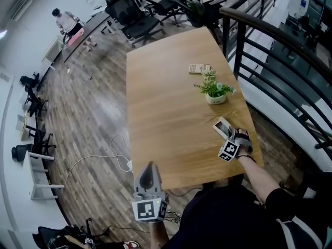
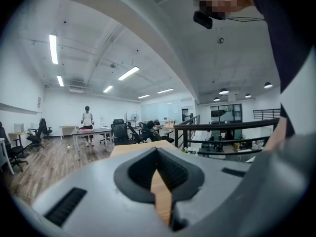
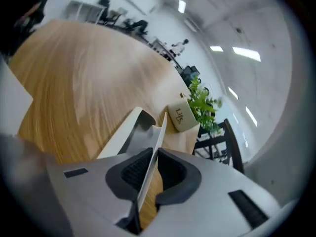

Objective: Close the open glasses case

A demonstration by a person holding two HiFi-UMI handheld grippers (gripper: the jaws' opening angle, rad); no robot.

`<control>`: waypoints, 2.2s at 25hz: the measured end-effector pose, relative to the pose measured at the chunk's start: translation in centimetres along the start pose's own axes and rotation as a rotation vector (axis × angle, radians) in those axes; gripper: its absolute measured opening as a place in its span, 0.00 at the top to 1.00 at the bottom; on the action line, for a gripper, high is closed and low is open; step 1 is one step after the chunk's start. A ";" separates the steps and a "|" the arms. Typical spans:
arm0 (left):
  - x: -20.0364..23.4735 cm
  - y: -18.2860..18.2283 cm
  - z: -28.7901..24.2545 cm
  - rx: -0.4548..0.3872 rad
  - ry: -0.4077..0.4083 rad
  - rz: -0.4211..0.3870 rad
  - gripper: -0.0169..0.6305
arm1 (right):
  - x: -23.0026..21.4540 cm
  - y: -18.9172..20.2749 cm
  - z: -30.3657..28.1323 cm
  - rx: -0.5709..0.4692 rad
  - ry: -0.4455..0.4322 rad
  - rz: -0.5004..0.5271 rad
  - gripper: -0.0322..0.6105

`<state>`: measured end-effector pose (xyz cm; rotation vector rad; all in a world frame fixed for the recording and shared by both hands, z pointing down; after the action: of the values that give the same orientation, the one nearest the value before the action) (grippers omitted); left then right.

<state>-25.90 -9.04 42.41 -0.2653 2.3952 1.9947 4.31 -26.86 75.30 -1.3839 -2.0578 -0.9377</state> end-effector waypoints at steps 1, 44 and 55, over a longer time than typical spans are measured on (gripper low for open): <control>0.1 0.1 0.0 -0.001 -0.001 0.004 0.97 | 0.4 -0.2 0.2 0.000 0.022 0.079 0.88; -0.9 2.8 -3.2 -0.033 0.179 -0.004 0.97 | -2.1 -3.4 9.2 -0.366 -0.566 -0.790 0.93; -0.4 1.2 -4.3 -0.068 0.211 -0.070 0.97 | -15.9 -0.7 26.2 -0.926 -0.106 -1.012 0.93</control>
<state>-25.26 -13.05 44.39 -0.5809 2.3981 2.1173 9.06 -16.55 46.84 -0.5918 -2.5236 -2.4949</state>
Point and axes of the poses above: the fingertips, and each gripper's own axes: z backward along the fingers, x to its left, y out of its underside, the point moved 3 cm from there along z, backward along the fingers, and after that the axes turned 4 degrees about -z, right-handed, at the moved point
